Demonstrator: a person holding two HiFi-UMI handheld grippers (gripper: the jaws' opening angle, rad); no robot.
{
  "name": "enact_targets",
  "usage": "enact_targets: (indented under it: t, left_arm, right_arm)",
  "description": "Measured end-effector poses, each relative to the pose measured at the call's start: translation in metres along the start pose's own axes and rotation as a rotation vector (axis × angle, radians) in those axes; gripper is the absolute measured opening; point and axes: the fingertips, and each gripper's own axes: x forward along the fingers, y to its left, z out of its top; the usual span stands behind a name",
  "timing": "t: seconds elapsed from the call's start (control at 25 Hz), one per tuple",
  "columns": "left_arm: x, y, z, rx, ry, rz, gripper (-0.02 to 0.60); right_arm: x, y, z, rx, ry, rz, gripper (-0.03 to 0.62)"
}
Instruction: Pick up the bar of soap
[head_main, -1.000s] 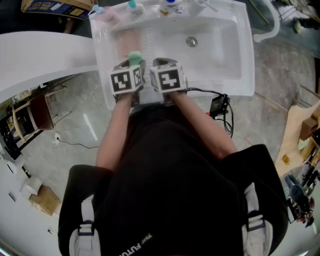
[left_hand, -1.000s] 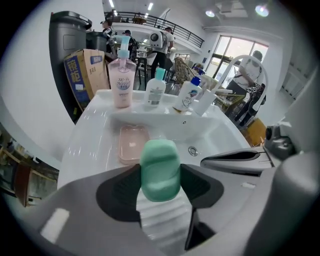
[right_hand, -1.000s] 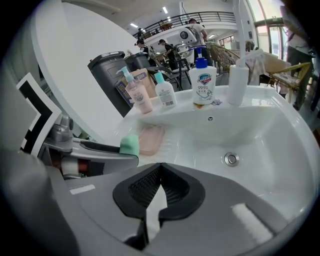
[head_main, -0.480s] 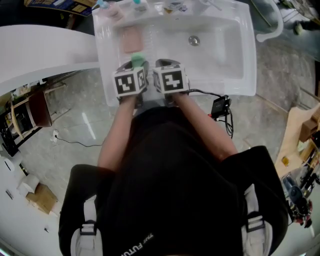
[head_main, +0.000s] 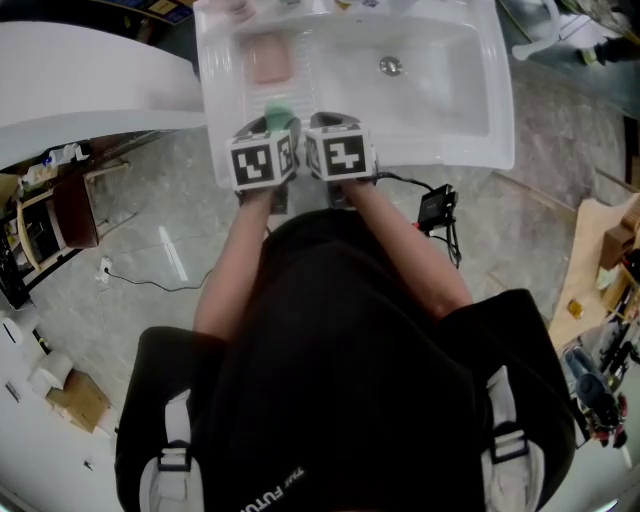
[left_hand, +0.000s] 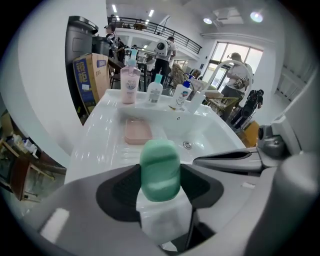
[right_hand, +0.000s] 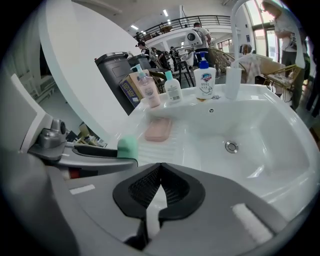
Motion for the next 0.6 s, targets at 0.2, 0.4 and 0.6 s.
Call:
enact_targets:
  t: [0.2,0.4,0.6]
  left_arm:
    - [-0.026,-0.002,-0.03,0.007,-0.032,-0.016,0.245]
    - [-0.052,0.0,-0.066,0.001,-0.059,-0.031,0.245]
    - [-0.084,0.012,-0.104,0.006,-0.078,-0.015,0.245]
  right_arm:
    - [-0.016,0.026,-0.032,0.001,-0.005,0.01,0.014]
    - [-0.037,0.049,-0.061,-0.032,-0.032,-0.007,0.014]
    - [-0.051,0.078,-0.095,-0.053,-0.042,-0.011,0.014]
